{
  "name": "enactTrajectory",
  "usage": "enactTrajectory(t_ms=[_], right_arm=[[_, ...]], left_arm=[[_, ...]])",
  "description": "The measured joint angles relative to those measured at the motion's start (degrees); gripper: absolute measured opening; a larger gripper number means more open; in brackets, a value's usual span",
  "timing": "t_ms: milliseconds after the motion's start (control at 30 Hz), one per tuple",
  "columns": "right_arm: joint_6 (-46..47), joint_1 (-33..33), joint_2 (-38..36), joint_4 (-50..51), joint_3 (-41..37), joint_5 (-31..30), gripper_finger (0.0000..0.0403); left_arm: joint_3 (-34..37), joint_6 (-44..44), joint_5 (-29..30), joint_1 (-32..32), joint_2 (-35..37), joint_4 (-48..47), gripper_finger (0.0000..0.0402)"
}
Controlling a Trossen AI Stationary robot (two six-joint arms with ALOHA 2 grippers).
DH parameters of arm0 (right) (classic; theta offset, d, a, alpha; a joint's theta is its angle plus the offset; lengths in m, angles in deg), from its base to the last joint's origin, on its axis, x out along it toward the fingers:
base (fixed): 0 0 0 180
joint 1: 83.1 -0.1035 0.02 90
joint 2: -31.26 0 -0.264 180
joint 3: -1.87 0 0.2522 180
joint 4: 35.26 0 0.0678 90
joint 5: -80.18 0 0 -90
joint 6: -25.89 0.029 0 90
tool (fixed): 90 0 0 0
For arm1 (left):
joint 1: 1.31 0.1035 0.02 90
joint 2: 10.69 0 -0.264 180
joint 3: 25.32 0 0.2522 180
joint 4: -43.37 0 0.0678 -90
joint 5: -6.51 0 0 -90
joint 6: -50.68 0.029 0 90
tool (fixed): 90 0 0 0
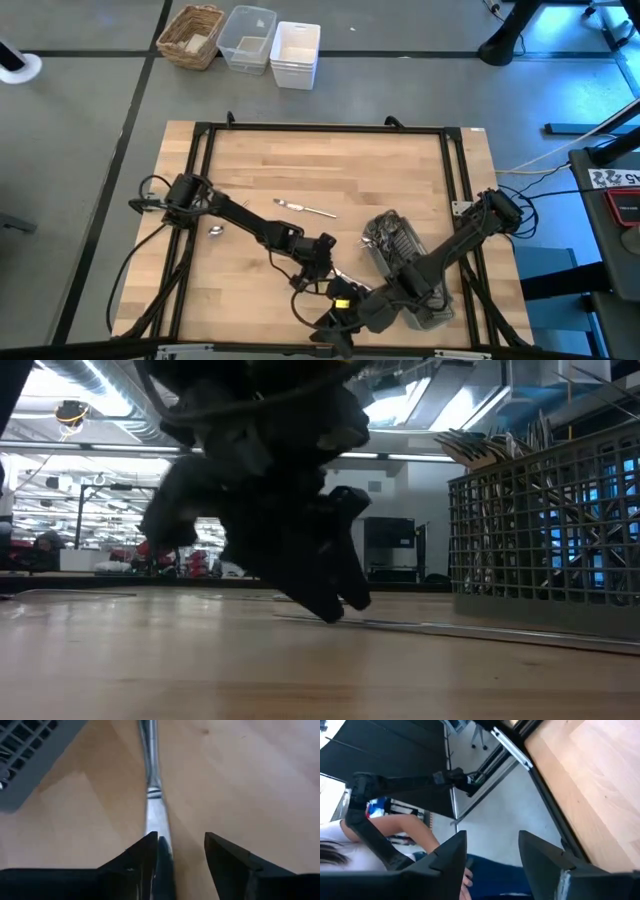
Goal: Sort silverware
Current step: Put the silver table knife into the gray silverware basket
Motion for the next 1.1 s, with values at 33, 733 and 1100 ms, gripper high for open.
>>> enactTrajectory(t_ms=[33,733,1100], right_arm=[[-0.15,-0.23,0.00,0.16,0.20,-0.67,0.0182],[-1.06,-0.51,0.00,-0.12,0.41,-0.21,0.0182],[-1.04,-0.51,0.00,-0.27,0.41,0.34,0.0182]], left_arm=[[0.00,0.53,0.51,0.06,-0.35,0.52,0.0158],[-0.22,-12.91,-3.72,5.19,-3.55,0.93,0.0062],[-0.15,-20.93,-6.80,5.93,-3.46,1.03,0.0005]])
